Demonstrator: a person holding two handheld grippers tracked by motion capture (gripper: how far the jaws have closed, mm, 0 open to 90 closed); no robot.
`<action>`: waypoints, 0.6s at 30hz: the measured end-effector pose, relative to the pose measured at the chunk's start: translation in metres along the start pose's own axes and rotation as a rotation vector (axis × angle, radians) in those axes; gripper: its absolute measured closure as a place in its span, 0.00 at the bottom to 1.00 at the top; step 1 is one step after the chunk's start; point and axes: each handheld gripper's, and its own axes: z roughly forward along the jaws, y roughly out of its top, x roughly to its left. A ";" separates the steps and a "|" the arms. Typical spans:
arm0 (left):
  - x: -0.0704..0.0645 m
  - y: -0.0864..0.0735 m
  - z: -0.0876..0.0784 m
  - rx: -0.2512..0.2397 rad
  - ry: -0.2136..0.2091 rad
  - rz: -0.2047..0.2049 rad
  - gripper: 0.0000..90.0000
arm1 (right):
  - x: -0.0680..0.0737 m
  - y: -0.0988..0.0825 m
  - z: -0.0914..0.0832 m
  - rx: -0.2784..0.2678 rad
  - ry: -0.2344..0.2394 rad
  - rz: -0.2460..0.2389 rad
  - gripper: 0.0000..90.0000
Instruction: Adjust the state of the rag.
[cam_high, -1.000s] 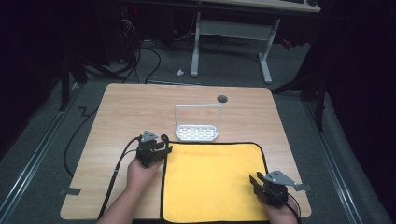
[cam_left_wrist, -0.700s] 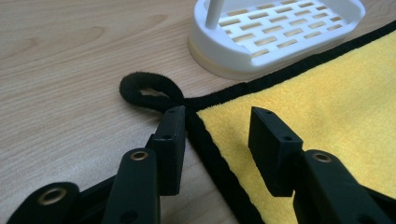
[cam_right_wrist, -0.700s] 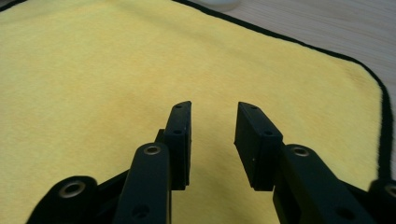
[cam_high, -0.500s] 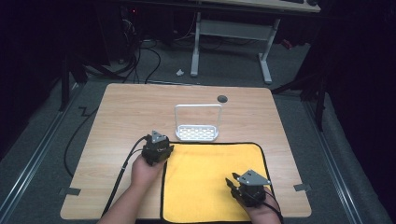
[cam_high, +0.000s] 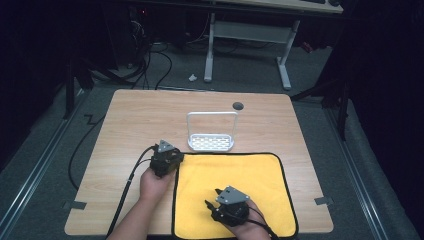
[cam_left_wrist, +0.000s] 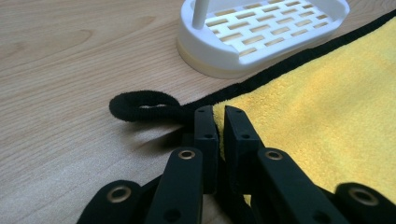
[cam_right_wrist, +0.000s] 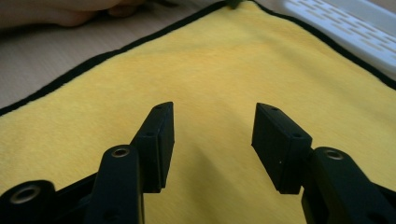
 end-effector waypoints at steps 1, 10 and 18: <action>0.000 0.000 0.000 0.003 -0.003 0.000 0.93 | 0.005 0.002 0.004 0.006 0.017 -0.011 0.54; 0.001 -0.001 -0.001 -0.002 -0.007 -0.012 0.93 | 0.049 0.021 0.041 0.042 0.104 -0.103 0.54; 0.002 -0.001 -0.002 -0.008 -0.015 -0.018 0.93 | 0.065 0.030 0.056 0.050 0.181 -0.085 0.52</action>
